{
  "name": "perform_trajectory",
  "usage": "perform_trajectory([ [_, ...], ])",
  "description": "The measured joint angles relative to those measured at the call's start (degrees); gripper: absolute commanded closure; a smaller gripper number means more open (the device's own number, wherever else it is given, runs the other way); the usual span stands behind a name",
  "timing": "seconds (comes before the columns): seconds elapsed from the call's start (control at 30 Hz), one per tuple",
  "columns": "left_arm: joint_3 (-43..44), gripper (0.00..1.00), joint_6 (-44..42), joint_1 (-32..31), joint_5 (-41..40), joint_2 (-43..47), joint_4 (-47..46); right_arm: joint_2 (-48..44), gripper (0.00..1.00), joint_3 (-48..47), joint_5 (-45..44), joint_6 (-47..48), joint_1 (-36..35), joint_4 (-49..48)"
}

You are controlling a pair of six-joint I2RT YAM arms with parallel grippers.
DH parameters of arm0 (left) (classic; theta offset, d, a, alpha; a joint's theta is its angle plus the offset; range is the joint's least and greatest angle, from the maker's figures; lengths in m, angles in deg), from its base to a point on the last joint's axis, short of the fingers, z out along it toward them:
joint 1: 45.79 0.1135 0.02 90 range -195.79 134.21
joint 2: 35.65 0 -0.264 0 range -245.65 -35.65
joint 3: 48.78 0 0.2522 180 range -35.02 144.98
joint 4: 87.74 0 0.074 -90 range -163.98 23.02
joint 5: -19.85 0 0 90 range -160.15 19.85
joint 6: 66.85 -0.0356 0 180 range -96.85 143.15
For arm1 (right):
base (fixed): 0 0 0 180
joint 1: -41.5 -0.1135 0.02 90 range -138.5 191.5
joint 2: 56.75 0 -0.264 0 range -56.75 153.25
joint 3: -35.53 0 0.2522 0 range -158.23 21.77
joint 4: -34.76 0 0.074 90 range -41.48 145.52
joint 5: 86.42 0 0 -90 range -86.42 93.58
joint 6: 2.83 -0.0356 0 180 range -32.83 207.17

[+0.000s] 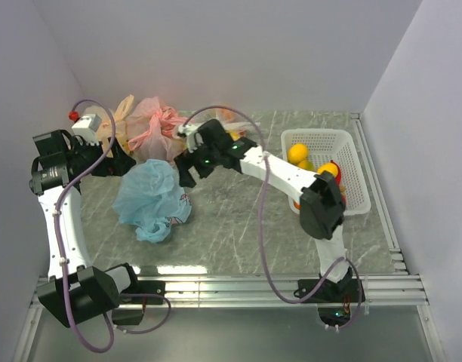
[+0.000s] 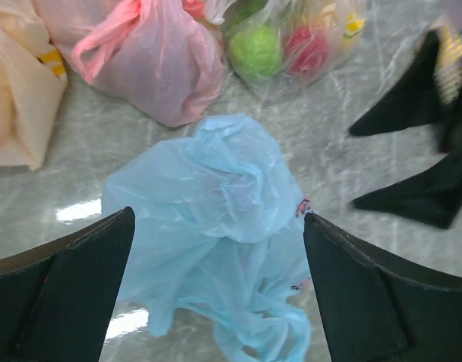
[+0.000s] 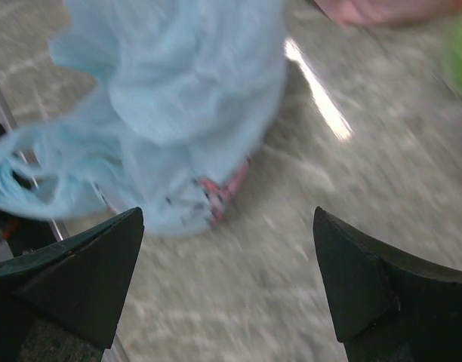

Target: Place the fake fruits into the plastic bag and tie a complex knot

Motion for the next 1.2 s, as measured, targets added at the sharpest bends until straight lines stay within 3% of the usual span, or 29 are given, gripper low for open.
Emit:
perform_trajectory([
  [0.43,-0.6,0.01,7.1,4.1,6.9,-0.6,-1.8,14.2,0.02,-13.1,-1.7,-4.9,-8.6,-1.4],
  [0.53,-0.8,0.01,7.9,4.2,8.6,-0.5,-2.7,16.5,0.18,-14.2,-4.4,-5.3,-9.5,-0.6],
  [0.6,-1.7,0.01,7.5,4.2,9.6,0.1,-3.6,17.7,0.42,-14.3,-6.1,-5.3,-9.7,0.2],
  [0.63,-2.3,0.01,7.0,4.2,10.0,0.6,-3.8,18.1,0.56,-14.0,-7.0,-5.4,-9.6,0.6],
  [0.67,-2.8,0.01,6.3,4.2,10.3,1.0,-3.8,18.1,0.88,-13.1,-7.3,-5.5,-9.5,0.6],
  [0.7,-3.3,0.01,4.9,4.2,10.8,1.3,-3.7,17.9,1.0,-12.1,-7.6,-5.3,-9.3,0.5],
  [0.9,-3.6,0.02,-10.6,1.0,12.7,1.5,2.3,15.0,1.0,-6.0,-1.0,-7.8,-5.0,0.9],
  [1.03,-3.7,0.01,-21.0,-11.5,10.0,2.4,6.5,7.8,1.0,0.5,4.4,-10.3,1.2,0.6],
  [1.2,-3.9,0.01,-31.1,-23.7,7.0,3.3,10.0,2.3,1.0,0.8,9.3,-12.2,7.4,-0.8],
])
